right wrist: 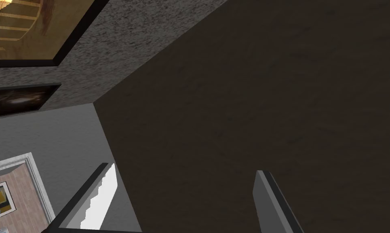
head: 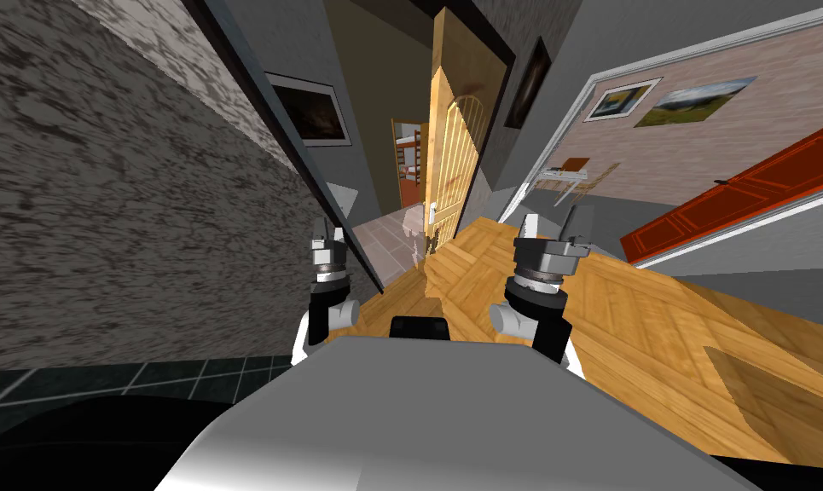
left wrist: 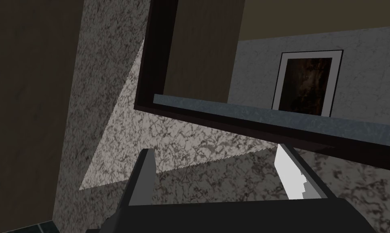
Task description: Push the door open
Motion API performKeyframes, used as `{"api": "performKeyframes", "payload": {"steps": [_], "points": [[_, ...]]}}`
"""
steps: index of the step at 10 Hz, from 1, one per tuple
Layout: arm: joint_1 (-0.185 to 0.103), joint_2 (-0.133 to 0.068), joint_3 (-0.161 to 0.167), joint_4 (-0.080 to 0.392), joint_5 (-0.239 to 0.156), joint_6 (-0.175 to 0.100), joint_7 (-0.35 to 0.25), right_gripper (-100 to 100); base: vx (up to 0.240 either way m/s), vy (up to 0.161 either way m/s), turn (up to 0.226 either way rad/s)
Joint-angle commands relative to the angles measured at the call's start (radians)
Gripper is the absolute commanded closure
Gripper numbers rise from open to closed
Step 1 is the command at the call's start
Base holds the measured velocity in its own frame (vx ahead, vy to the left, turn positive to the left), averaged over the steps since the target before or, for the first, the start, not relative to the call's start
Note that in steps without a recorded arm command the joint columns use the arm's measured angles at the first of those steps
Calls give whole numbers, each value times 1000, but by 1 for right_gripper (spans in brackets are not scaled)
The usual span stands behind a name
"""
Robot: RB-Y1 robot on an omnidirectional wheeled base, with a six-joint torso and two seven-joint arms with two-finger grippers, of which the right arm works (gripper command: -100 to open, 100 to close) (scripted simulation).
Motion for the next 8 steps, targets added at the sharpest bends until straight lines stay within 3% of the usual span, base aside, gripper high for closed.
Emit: {"api": "performKeyframes", "payload": {"steps": [1, 8], "points": [[-16, -5, 3, 29, 5, 0, -10, -100, 50, -25, 31], [-109, -29, 24, 198, 33, 3, -70, -100, 103, -55, 41]]}}
